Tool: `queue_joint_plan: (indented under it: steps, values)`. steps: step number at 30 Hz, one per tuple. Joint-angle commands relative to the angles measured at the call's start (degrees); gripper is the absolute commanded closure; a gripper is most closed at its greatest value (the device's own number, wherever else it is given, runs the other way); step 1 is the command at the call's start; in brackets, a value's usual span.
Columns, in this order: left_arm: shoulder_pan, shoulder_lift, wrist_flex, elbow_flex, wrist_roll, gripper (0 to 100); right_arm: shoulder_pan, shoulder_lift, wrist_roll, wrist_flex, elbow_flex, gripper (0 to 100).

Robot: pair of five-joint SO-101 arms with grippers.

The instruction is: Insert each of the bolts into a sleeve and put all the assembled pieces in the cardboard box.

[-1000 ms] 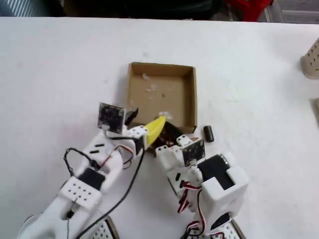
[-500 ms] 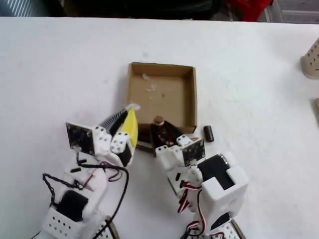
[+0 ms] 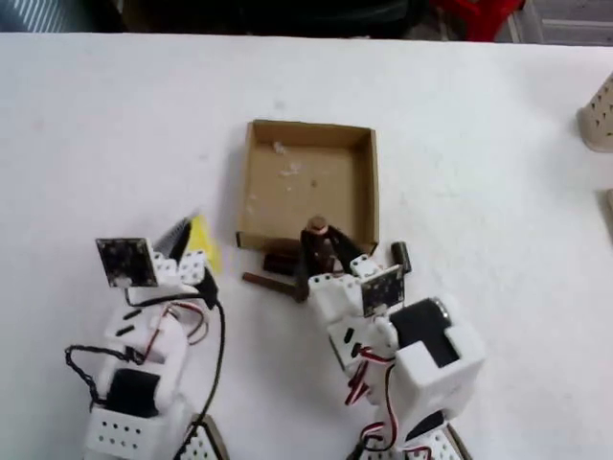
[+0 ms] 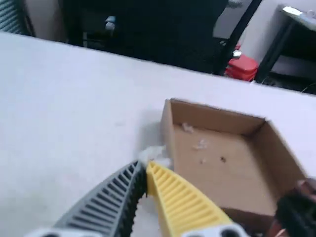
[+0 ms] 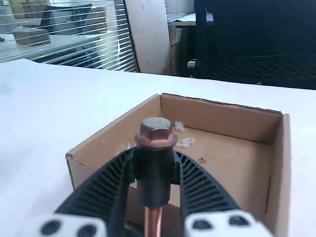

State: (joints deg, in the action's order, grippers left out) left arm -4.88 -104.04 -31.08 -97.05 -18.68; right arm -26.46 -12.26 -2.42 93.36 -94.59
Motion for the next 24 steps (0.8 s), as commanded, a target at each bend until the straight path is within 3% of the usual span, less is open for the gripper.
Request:
queue_joint_plan:
  steps: [1,8,16,24]
  values:
    - [2.86,-0.66,-9.41,0.09,-0.26,97,1.45,6.02,-0.09,-2.33,-1.23,98.2]
    - [2.86,-0.66,-22.15,0.09,-0.26,97,4.44,17.8,-0.09,-14.81,-1.76,98.2]
    - [2.68,-0.66,-23.38,0.09,-0.26,98,11.82,31.34,-0.09,-29.23,-1.32,98.2]
    - [2.68,-0.57,-26.2,0.09,5.8,98,12.26,49.71,-0.09,-54.9,-0.09,98.2]
